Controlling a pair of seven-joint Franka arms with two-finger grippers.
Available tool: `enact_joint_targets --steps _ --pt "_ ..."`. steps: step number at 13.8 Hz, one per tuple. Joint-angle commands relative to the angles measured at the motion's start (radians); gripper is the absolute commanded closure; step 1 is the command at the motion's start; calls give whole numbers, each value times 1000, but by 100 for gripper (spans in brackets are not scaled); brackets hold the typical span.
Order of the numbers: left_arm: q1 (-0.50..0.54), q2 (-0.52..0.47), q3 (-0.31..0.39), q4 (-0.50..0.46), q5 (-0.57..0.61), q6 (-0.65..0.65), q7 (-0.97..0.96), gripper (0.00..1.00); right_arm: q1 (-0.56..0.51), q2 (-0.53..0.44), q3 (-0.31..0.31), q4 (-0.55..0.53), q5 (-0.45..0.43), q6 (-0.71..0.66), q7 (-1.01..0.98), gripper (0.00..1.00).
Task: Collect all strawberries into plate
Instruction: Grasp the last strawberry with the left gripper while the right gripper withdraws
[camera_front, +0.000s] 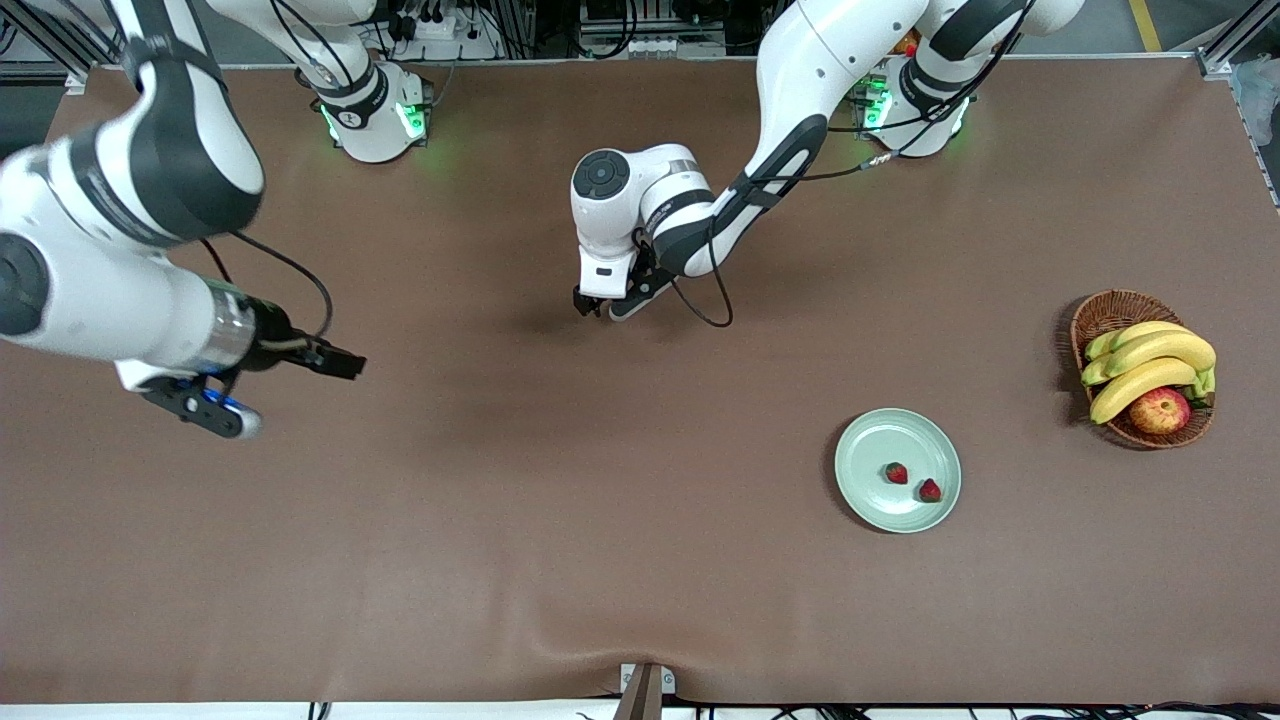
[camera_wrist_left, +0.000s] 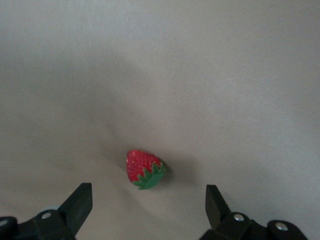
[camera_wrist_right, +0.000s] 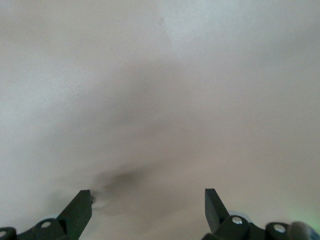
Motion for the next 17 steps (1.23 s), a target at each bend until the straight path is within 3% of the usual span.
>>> enact_joint_targets --steps 1,3,6,10,13,15,17 --pt "-2 15 8 7 -7 37 -124 0 0 -148 -39 -29 -25 -50 -146 0" --pt "-2 16 9 7 -3 42 -202 0 -12 -206 -68 -38 -32 -72 -277 0" --pt "-2 19 15 7 -2 44 -258 0 -34 -289 -106 -113 -22 -66 -310 0" --pt "1 31 23 1 0 44 -279 0 -23 -279 -169 -105 7 -61 -310 0" --pt "-2 31 29 -2 1 42 -279 0 -8 -242 -178 -1 4 -105 -310 0" --pt "0 31 29 -8 3 41 -272 41 -23 -240 -183 17 9 -121 -316 0" --pt "0 30 29 -8 3 41 -267 45 -5 -259 -188 17 -14 -141 -340 0"
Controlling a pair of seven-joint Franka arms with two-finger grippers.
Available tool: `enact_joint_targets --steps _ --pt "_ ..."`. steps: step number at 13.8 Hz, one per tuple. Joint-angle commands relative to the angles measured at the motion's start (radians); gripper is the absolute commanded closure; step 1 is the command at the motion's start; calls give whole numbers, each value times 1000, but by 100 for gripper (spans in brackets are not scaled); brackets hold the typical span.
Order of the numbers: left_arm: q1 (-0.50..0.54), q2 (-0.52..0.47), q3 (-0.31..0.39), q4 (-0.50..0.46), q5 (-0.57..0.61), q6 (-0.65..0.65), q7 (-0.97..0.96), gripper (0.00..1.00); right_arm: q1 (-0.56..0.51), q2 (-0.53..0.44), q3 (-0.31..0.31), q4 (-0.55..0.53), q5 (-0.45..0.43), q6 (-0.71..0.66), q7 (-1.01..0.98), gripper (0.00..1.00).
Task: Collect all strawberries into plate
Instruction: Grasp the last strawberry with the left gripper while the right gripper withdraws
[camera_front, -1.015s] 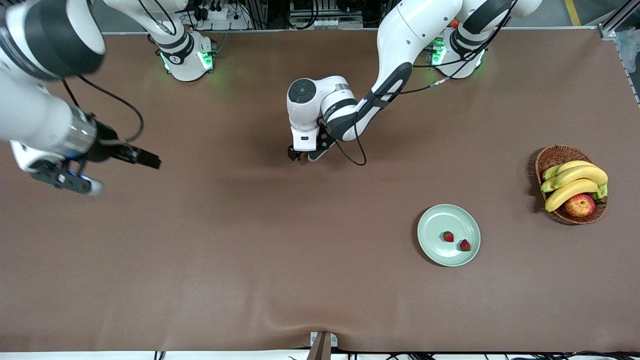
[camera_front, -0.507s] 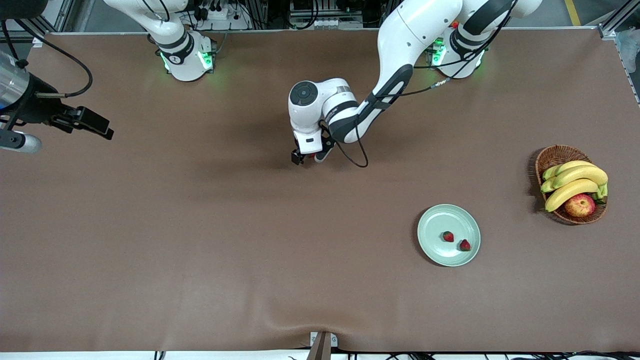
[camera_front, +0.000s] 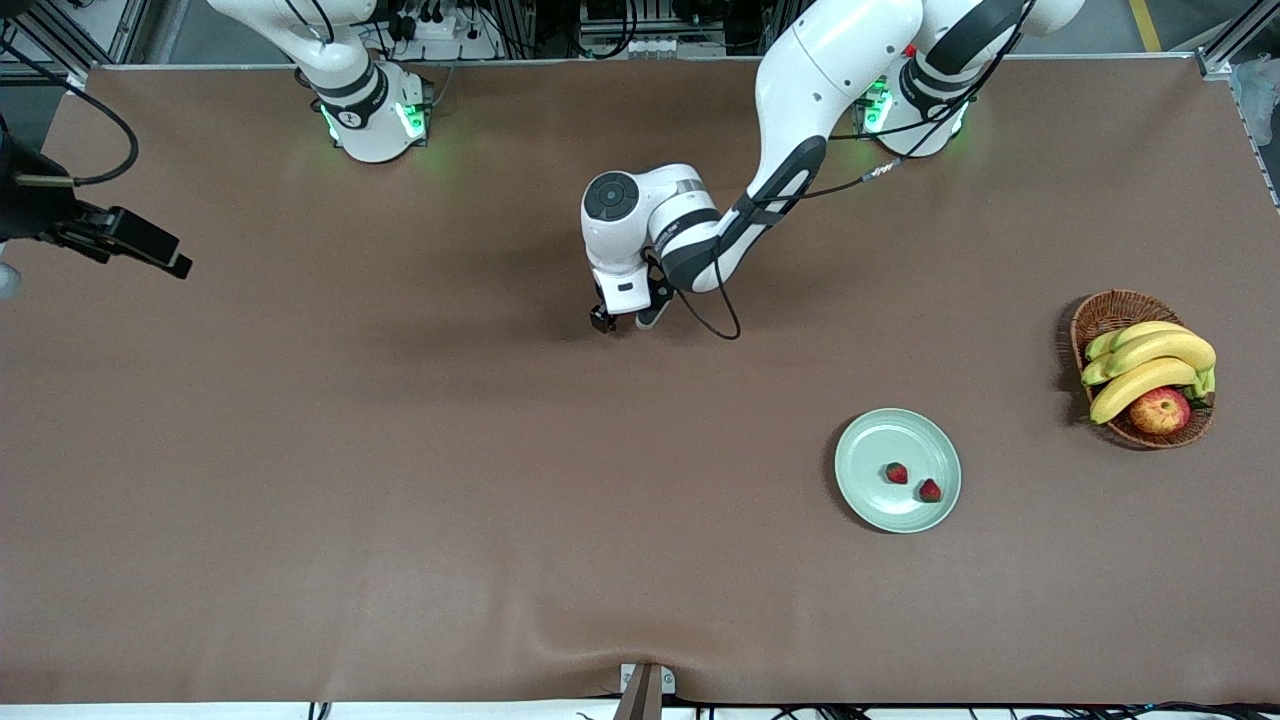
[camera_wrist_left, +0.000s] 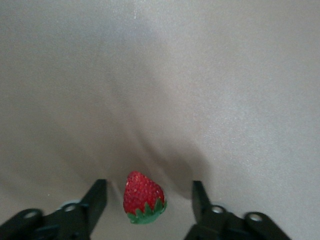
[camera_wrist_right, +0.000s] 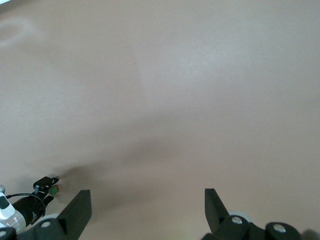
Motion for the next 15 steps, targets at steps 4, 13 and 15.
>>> enact_joint_targets --steps 4,13,15 --pt "-3 -8 4 -5 4 1 -4 46 41 -19 -113 19 -2 -48 -175 0" --pt "73 -69 4 17 4 -45 71 100 34 -8 -110 38 -15 -37 -181 0" --pt "157 -101 4 28 4 -49 132 100 38 -8 -107 42 -16 -37 -178 0"
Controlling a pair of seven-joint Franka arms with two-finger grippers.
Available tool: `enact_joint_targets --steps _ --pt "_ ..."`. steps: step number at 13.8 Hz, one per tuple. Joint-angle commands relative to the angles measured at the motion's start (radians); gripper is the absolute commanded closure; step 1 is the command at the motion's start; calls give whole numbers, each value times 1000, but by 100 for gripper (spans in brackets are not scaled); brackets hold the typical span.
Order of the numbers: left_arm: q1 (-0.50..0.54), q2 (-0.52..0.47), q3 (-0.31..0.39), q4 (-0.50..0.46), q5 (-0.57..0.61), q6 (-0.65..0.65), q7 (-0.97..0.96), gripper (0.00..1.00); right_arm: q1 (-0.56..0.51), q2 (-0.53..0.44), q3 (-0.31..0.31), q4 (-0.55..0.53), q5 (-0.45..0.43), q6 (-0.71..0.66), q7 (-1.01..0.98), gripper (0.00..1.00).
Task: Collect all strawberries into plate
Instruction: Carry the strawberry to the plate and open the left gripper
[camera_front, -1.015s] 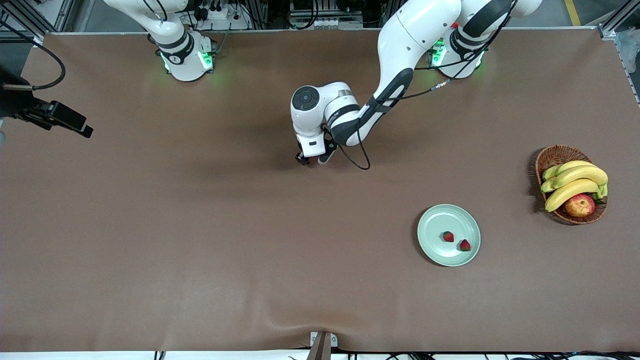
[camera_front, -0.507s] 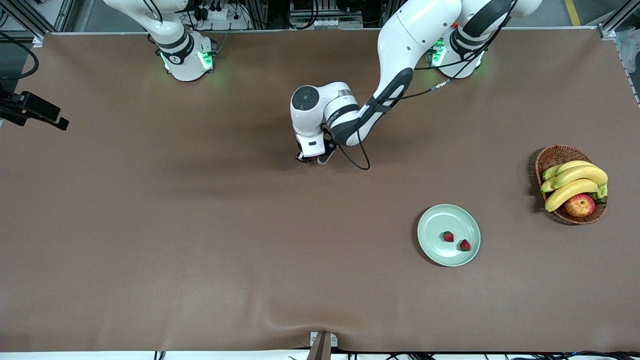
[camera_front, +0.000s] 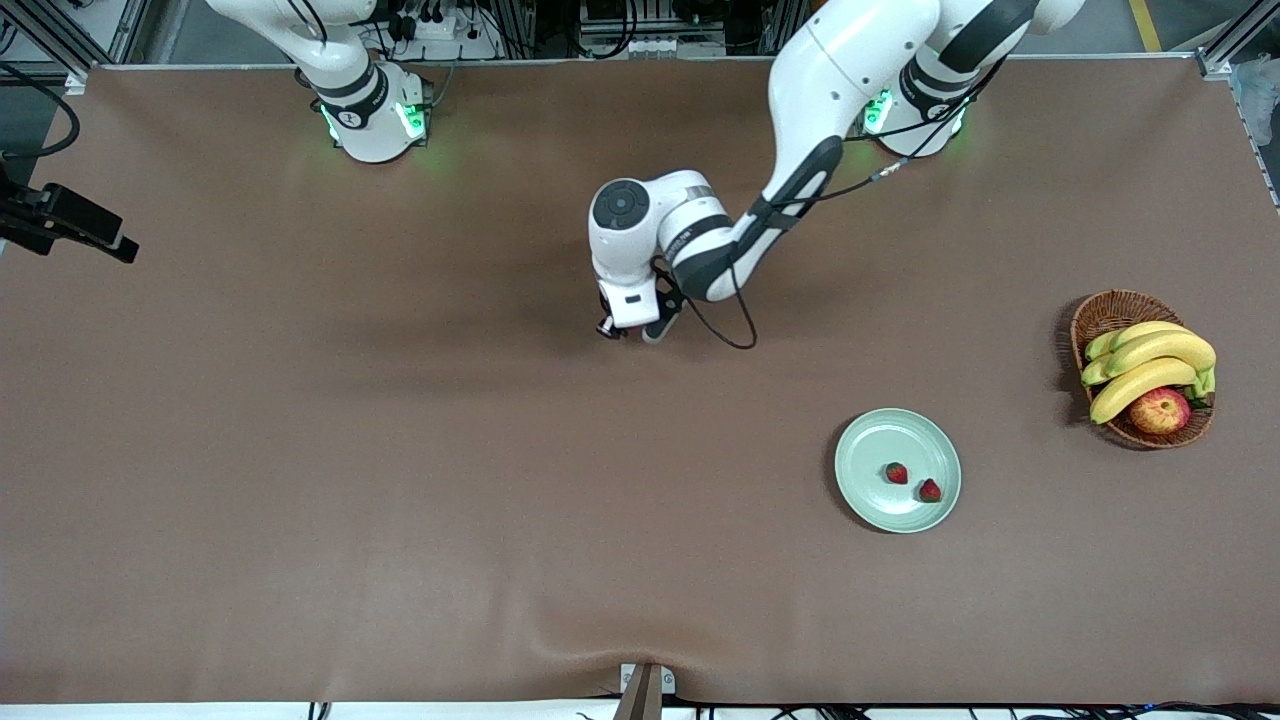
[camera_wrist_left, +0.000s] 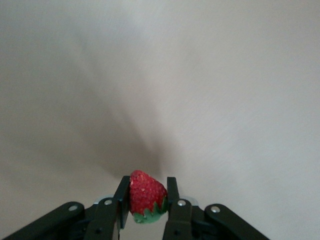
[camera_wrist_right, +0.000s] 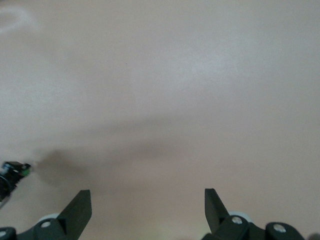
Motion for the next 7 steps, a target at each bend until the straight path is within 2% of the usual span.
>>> enact_joint_targets --steps 1,7 --pt "132 -69 -6 -10 4 -29 100 100 13 -4 -6 20 -6 -10 -8 0" --pt "430 -86 -3 -12 34 -35 312 100 13 -4 -6 17 -9 -10 -4 0"
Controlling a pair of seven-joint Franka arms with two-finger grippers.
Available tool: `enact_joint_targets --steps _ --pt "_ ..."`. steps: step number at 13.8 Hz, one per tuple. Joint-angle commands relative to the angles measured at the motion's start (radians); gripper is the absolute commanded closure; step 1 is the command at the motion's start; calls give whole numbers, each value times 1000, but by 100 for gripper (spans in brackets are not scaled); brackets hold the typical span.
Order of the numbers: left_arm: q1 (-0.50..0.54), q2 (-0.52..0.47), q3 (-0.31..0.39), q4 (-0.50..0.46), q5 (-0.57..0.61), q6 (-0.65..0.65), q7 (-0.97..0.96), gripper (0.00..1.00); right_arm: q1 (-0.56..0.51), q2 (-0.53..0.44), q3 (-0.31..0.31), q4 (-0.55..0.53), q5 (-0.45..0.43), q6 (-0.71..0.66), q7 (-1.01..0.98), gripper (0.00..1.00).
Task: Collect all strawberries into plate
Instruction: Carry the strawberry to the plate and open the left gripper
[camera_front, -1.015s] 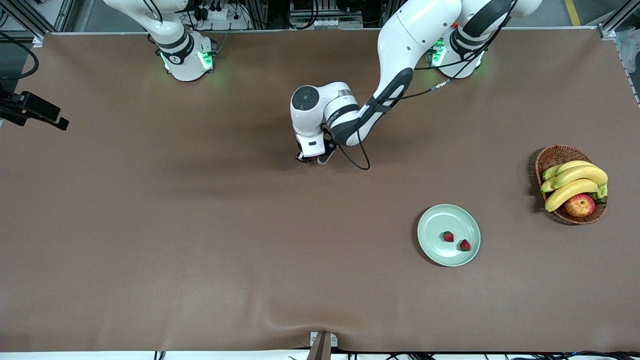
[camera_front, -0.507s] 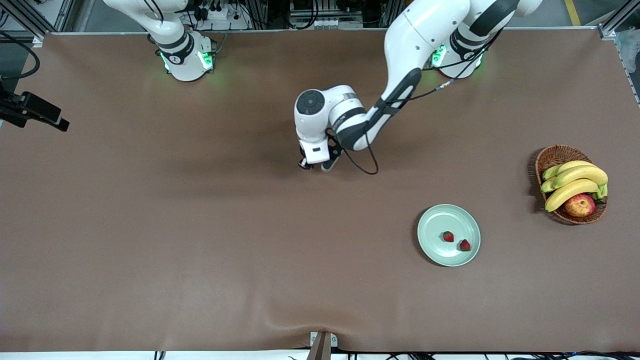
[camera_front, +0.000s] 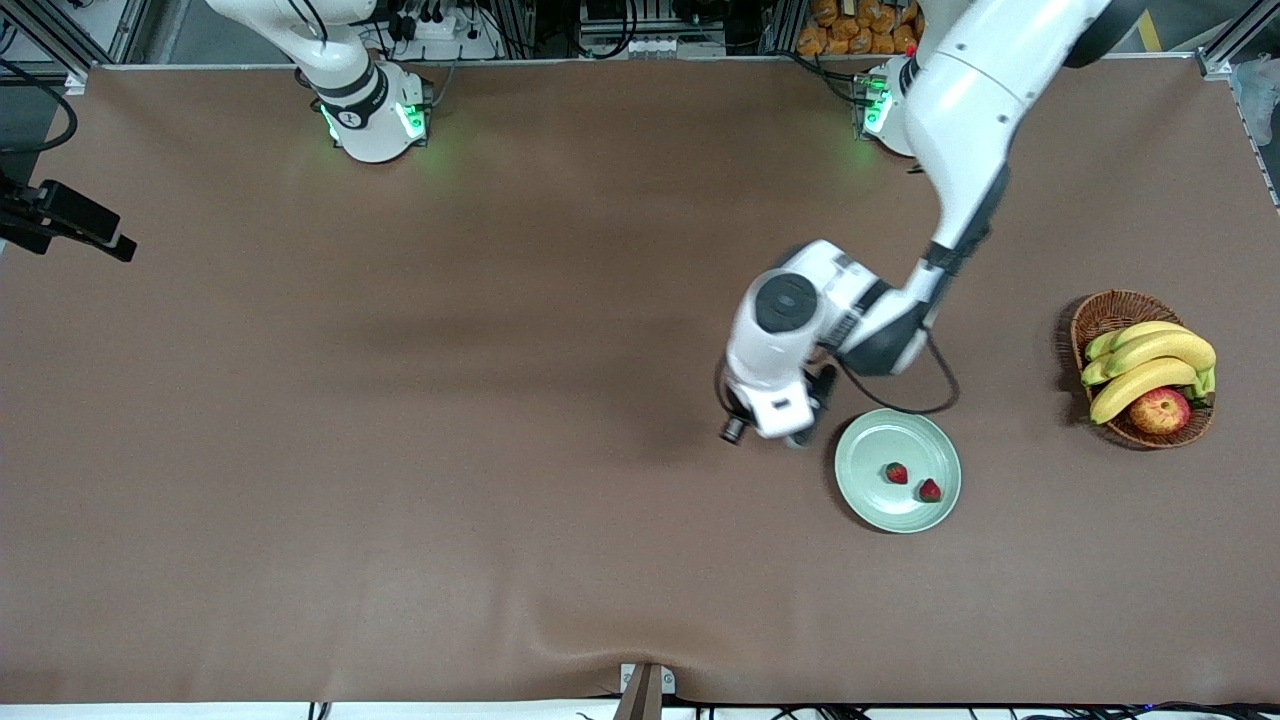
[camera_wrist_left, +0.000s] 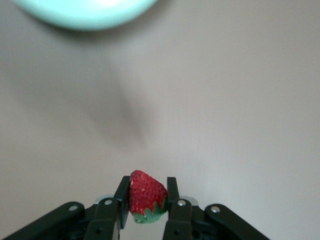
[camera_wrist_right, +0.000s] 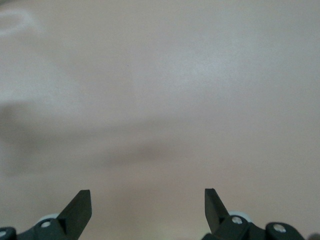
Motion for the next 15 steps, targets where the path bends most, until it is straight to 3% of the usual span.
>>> enact_joint_targets --steps 1,8,10,13,15 --pt "108 -16 -13 -19 54 -10 52 100 10 -4 -7 9 -9 -9 -2 0" --pt "224 -8 -13 -61 57 -10 98 100 38 12 -8 0 -15 -3 -4 0" --pt "249 -8 -13 -68 57 -10 94 100 59 10 -7 -2 -96 -8 -2 0" --pt "265 -5 -13 -75 56 -10 95 96 58 10 -8 -6 -109 -5 -7 0" --pt "264 -7 -13 -75 57 -10 97 1 56 10 -8 -8 -106 -2 -7 0"
